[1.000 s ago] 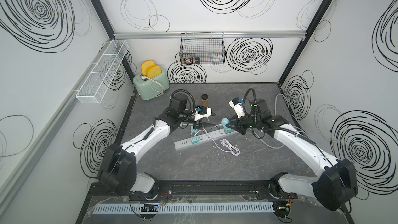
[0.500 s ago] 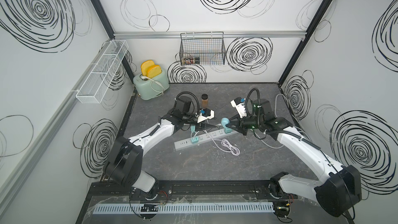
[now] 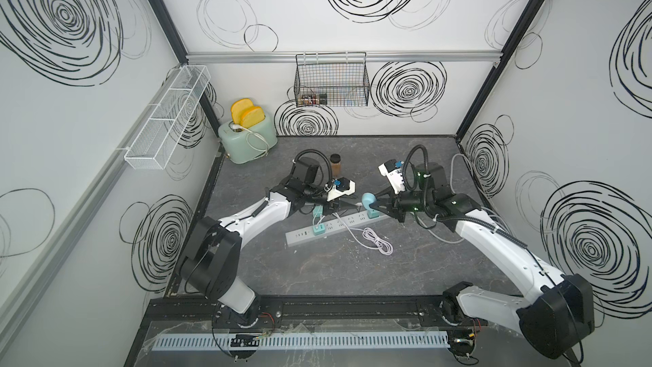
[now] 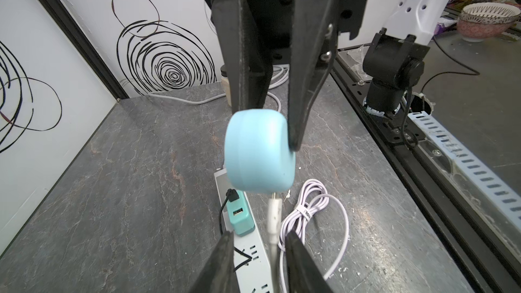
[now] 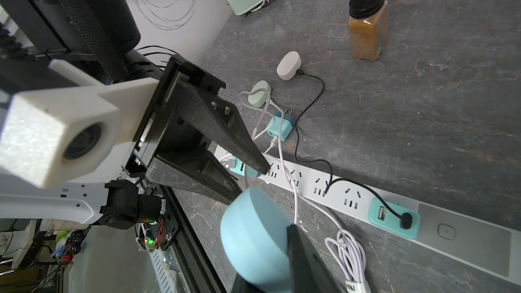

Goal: Charge the bluetooth headset
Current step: Insert the charging cable into the bluetooth headset.

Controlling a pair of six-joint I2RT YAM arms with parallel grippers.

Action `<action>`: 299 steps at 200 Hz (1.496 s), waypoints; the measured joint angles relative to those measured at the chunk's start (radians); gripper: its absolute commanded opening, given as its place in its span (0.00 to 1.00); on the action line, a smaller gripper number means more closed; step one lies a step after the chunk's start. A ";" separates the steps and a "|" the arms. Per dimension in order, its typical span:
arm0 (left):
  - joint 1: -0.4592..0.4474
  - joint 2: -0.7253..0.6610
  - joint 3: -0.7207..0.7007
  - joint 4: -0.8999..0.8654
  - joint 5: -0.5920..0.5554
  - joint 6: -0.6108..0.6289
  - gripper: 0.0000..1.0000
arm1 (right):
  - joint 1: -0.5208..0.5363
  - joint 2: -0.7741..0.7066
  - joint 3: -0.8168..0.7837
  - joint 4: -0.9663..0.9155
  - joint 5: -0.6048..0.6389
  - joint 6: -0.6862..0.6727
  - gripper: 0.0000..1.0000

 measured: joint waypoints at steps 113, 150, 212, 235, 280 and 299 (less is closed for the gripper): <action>-0.011 0.016 0.035 -0.076 0.005 0.009 0.00 | -0.008 -0.009 -0.040 0.078 -0.032 -0.002 0.00; -0.007 0.016 0.035 -0.100 0.007 0.008 0.00 | 0.018 -0.001 -0.038 0.081 -0.004 -0.029 0.00; 0.011 0.016 0.035 -0.171 -0.035 -0.003 0.00 | 0.083 0.070 0.010 0.071 0.080 -0.063 0.00; 0.015 0.016 0.035 -0.183 -0.049 -0.007 0.00 | 0.102 0.095 0.043 0.042 0.111 -0.080 0.00; 0.017 0.016 0.018 -0.192 -0.075 -0.035 0.00 | 0.128 0.138 0.072 0.011 0.144 -0.094 0.00; 0.024 0.016 0.006 -0.189 -0.079 -0.060 0.00 | 0.136 0.160 0.086 0.002 0.153 -0.100 0.00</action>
